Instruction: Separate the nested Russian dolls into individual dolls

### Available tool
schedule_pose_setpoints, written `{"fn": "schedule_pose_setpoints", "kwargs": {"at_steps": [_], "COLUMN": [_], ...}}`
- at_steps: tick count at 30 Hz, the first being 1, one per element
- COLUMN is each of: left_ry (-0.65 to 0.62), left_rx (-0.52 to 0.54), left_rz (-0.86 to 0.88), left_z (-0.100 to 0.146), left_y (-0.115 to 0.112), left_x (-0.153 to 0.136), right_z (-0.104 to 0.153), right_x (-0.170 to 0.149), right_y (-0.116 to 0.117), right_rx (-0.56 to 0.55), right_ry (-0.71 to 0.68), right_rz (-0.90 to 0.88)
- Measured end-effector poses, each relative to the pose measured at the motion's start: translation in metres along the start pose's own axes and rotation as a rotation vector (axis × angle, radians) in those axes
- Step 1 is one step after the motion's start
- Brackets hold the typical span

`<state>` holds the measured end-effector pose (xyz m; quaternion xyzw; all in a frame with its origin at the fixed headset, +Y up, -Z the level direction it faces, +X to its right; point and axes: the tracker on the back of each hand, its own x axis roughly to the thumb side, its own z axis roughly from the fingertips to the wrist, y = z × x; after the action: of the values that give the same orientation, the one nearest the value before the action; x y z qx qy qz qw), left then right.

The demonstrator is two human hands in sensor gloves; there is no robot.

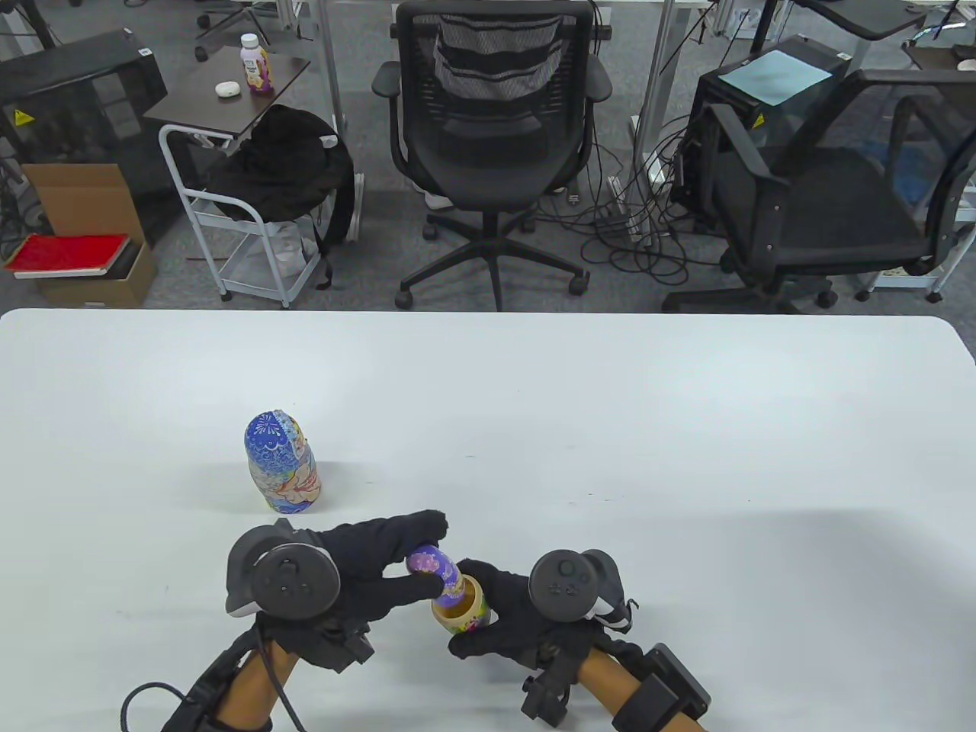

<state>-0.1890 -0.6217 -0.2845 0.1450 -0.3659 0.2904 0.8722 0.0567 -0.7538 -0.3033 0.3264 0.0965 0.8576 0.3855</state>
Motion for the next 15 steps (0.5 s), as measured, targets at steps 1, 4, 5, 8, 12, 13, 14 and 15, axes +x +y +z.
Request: {"fn": "schedule_pose_setpoints", "kwargs": {"at_steps": [1,4,5,8,12,13,14,15], "left_ry": [0.025,0.072,0.087,0.131,0.176,0.182,0.19,0.192], "left_rx": [0.019,0.053,0.051,0.014,-0.029,-0.043,-0.065,-0.081], "left_rz": [-0.009,-0.05,-0.079,-0.157,-0.195,-0.2,-0.207,-0.216], "left_z": [0.001,0.003,0.004,0.005,0.006,0.005,0.005,0.004], "left_y": [0.005,0.008,0.005,-0.005,-0.027,-0.031,-0.038,-0.043], "left_x": [-0.003,-0.012,-0.016,-0.027,-0.043,-0.045,-0.048,-0.05], "right_z": [0.0,0.001,0.001,0.002,0.006,0.006,0.006,0.006], "right_x": [0.0,-0.002,-0.002,-0.002,-0.002,-0.002,-0.002,-0.002], "right_y": [-0.001,-0.005,-0.007,-0.014,-0.023,-0.024,-0.025,-0.025], "right_rx": [0.002,-0.006,-0.009,-0.023,-0.049,-0.052,-0.056,-0.058], "right_ry": [0.005,0.014,0.012,0.005,-0.008,-0.009,-0.01,-0.01], "right_rz": [0.007,0.025,0.02,0.004,0.012,0.013,0.014,0.015]}}
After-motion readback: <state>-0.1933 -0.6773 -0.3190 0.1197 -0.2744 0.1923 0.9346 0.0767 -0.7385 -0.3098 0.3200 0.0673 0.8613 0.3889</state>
